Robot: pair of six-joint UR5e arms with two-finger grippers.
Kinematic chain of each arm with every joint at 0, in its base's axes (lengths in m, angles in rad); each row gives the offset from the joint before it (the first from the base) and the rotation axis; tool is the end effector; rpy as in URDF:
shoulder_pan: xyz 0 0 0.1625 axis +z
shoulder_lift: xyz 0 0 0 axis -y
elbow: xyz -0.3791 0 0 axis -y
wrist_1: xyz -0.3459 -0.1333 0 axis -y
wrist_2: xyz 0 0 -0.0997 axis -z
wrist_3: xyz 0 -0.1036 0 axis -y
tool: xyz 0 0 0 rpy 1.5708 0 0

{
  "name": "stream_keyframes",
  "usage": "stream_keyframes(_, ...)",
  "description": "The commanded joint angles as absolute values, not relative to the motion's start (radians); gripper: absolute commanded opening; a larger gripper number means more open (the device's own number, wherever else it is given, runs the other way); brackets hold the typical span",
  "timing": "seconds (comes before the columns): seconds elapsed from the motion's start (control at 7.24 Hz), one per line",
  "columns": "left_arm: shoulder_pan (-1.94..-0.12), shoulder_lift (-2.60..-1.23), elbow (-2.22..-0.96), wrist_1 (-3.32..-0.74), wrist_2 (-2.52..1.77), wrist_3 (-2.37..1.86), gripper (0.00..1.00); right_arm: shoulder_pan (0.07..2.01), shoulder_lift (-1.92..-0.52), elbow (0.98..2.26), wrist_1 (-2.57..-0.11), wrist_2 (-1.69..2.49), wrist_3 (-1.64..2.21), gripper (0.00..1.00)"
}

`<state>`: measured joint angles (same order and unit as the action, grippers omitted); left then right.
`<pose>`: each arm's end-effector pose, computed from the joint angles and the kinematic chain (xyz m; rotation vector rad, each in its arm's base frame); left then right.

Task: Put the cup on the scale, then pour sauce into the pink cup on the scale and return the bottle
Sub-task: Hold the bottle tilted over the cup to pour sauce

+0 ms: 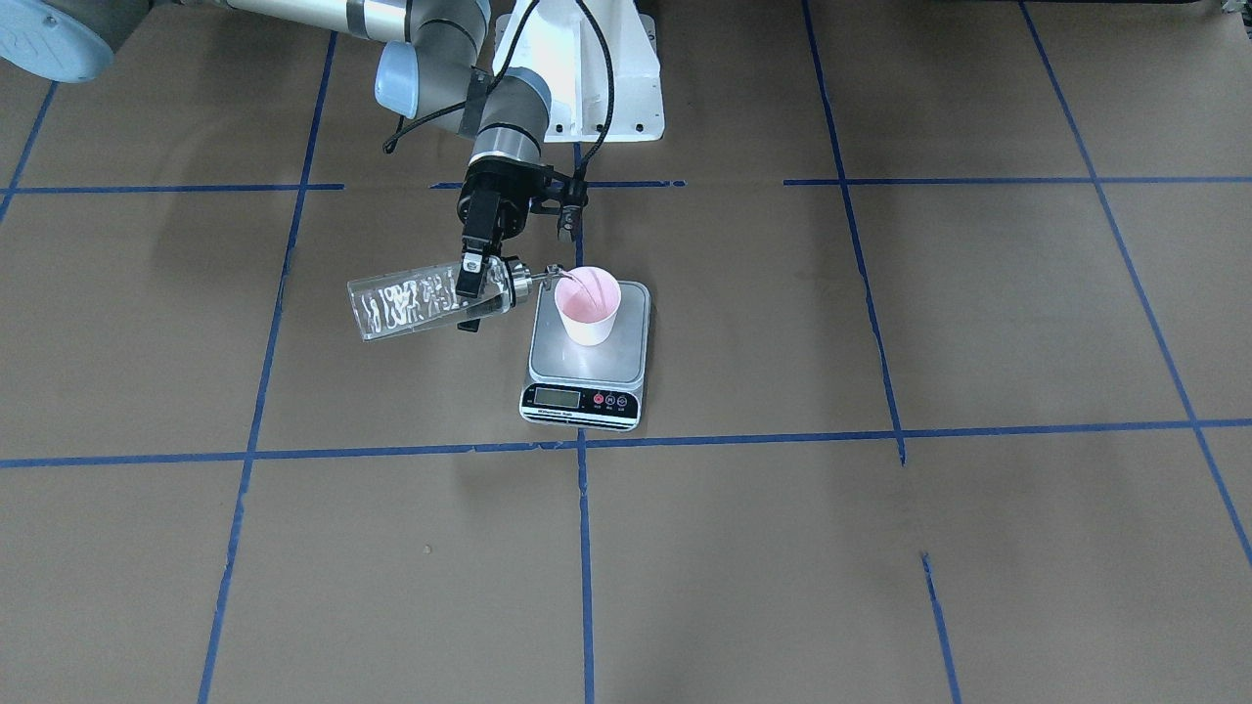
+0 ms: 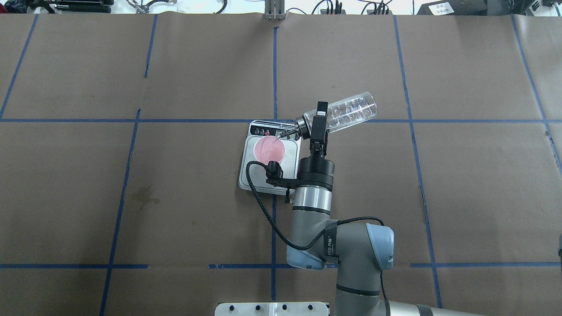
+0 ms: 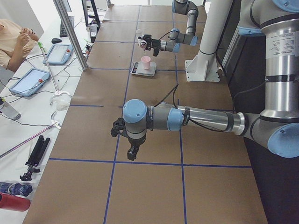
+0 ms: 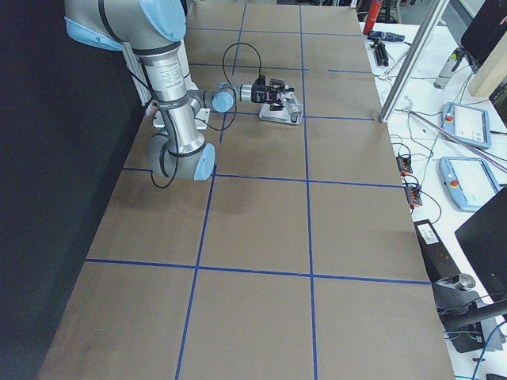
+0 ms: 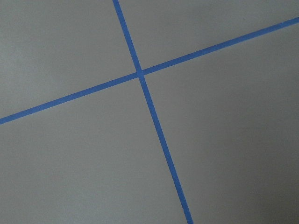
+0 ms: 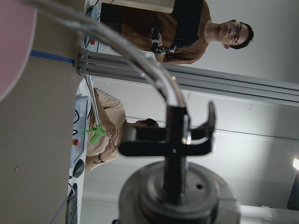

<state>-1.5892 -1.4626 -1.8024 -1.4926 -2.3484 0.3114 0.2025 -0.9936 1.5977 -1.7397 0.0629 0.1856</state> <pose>-0.0681 -0.4041 0.5660 0.1706 0.7628 0.2956 -0.5251 -0.3495 0.2476 1.3074 0.8244 -0.6170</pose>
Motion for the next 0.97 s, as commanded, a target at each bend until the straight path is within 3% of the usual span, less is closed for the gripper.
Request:
stream_keyframes(0.0, -1.589, -1.465, -1.802, -1.493, -2.349, 0.311, 1.0, 0.202, -0.992, 1.6, -1.74, 0.064, 0.186, 0.0)
stream_keyframes(0.83, -1.589, -1.465, -1.805, -1.493, -2.349, 0.311, 1.0, 0.202, -0.992, 1.604, -1.736, 0.074, 0.198, 0.0)
